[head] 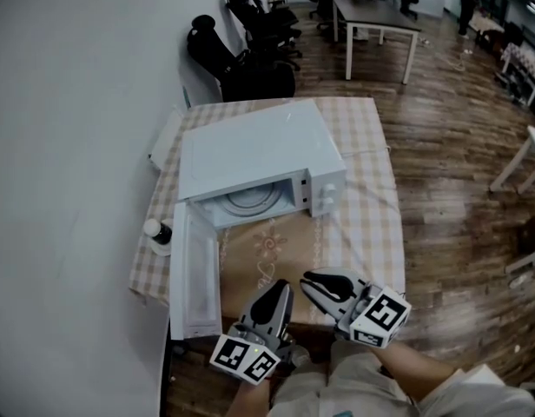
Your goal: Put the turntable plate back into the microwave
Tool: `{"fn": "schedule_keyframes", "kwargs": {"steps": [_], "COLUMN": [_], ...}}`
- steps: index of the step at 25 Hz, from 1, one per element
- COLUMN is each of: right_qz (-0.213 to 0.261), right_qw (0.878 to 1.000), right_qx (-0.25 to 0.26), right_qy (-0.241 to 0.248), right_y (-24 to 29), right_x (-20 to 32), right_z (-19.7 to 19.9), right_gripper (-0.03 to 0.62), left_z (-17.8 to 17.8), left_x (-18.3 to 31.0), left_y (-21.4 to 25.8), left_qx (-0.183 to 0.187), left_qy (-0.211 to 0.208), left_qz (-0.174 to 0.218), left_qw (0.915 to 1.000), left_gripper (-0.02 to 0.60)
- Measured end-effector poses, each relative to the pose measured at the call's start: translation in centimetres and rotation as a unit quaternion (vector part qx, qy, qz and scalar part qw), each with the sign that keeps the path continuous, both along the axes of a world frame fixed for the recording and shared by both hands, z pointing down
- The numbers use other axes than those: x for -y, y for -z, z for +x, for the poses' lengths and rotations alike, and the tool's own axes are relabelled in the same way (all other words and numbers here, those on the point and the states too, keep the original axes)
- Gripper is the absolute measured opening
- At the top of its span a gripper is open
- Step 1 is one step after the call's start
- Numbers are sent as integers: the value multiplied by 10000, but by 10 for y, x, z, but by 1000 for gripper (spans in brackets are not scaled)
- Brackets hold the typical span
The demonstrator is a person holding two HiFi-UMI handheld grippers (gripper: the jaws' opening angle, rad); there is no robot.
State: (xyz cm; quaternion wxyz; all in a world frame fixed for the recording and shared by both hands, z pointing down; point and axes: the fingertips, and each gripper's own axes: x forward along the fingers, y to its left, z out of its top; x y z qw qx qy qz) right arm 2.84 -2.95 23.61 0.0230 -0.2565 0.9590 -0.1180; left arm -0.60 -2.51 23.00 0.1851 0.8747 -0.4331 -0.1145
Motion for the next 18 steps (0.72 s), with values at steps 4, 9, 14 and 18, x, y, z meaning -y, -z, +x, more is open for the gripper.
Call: {"fn": "schedule_keyframes", "kwargs": {"steps": [4,9,14,18], "right_qz": [325,342,448,456], "right_qw": [9995,9993,9989,9989], "right_qx": [-11,125,110,63], "right_qy": [15,1,-66,-45], "right_y": [22,41,51,53], "right_x": [-20,-44,-63,-75], "right_z": [0,1,0,-5], "right_gripper": [67,67,67,67], "left_z": [2,3,0,-5], "left_x": [-17,-42,-64,-77], "left_y": [21,44,59,64], "left_qx": [161,146,261,262], "left_qy": [-130,-293,-365,-360], "left_qz": [248,507,671,701], "left_qw": [9995,9982,9967,9965], "left_gripper": [29,28,28,29]}}
